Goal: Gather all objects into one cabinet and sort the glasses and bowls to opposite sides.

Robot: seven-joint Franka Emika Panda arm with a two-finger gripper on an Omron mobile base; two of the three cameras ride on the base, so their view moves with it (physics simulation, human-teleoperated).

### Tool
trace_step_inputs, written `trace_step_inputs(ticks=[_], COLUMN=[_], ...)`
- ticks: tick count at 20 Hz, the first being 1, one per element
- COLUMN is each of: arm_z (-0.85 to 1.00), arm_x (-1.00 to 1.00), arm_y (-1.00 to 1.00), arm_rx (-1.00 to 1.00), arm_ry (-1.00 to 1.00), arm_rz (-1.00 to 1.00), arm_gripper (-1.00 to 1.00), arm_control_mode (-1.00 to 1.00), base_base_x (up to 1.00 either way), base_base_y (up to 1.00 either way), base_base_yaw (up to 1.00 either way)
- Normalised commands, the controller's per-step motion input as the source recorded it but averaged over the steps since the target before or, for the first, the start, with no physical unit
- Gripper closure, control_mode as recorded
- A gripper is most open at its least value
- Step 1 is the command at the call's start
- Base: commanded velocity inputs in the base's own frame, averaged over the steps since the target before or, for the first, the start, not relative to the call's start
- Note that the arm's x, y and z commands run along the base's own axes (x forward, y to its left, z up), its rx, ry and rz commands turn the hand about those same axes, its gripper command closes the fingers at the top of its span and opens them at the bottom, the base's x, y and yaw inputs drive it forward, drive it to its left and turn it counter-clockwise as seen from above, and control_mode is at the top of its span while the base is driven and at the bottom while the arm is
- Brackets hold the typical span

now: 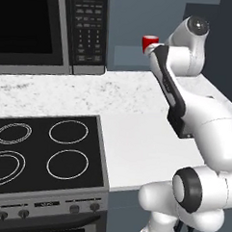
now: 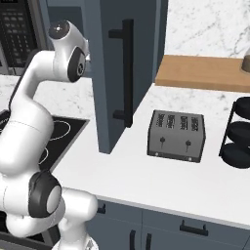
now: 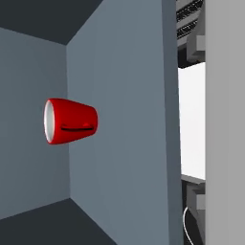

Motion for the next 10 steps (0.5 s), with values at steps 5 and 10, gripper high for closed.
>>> trace_step_inputs(ticks=[5, 10], arm_z=[0.00, 0.00], arm_x=[0.25, 0.29], arm_y=[-0.05, -0.04], arm_rx=[0.00, 0.00], arm_ry=[0.00, 0.00], arm_rz=[0.00, 0.00], arm_gripper=[-1.00, -1.00], arm_control_mode=[-1.00, -1.00], base_base_x=[0.00, 0.00], base_base_y=[0.00, 0.00], base_base_yaw=[0.00, 0.00])
